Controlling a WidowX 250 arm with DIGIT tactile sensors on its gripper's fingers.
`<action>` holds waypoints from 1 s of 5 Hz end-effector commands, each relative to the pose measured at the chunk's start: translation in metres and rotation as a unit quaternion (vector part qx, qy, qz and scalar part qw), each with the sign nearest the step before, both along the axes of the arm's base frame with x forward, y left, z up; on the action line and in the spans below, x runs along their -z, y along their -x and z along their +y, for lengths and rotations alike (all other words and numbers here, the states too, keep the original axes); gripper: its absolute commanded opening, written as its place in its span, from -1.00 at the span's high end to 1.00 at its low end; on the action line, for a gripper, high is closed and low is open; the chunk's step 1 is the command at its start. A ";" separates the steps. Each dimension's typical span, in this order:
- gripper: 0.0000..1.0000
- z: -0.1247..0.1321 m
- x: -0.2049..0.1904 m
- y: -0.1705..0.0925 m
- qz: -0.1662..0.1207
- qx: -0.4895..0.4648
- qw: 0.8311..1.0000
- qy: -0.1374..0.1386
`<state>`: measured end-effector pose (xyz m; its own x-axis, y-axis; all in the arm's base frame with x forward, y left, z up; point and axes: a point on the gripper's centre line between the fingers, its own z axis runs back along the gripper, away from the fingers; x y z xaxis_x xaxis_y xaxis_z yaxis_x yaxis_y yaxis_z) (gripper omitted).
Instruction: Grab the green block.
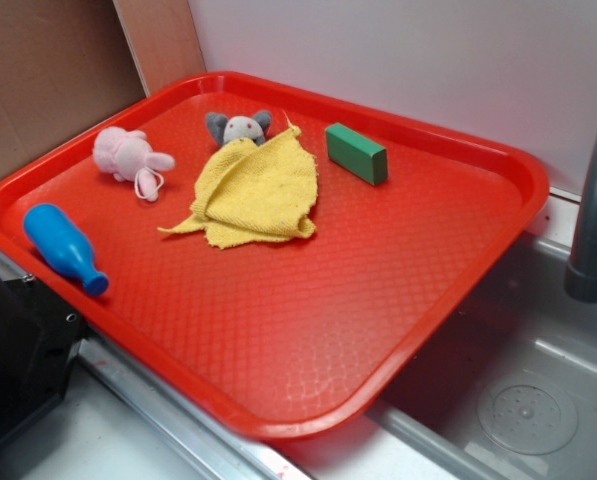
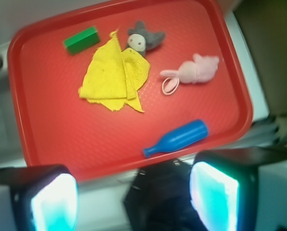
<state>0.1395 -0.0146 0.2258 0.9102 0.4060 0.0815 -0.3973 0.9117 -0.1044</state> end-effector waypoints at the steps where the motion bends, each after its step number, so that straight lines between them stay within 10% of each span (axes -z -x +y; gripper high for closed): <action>1: -1.00 -0.008 0.024 -0.046 -0.039 -0.233 0.971 0.040; 5: -1.00 -0.016 0.095 -0.158 -0.073 -0.379 0.920 0.062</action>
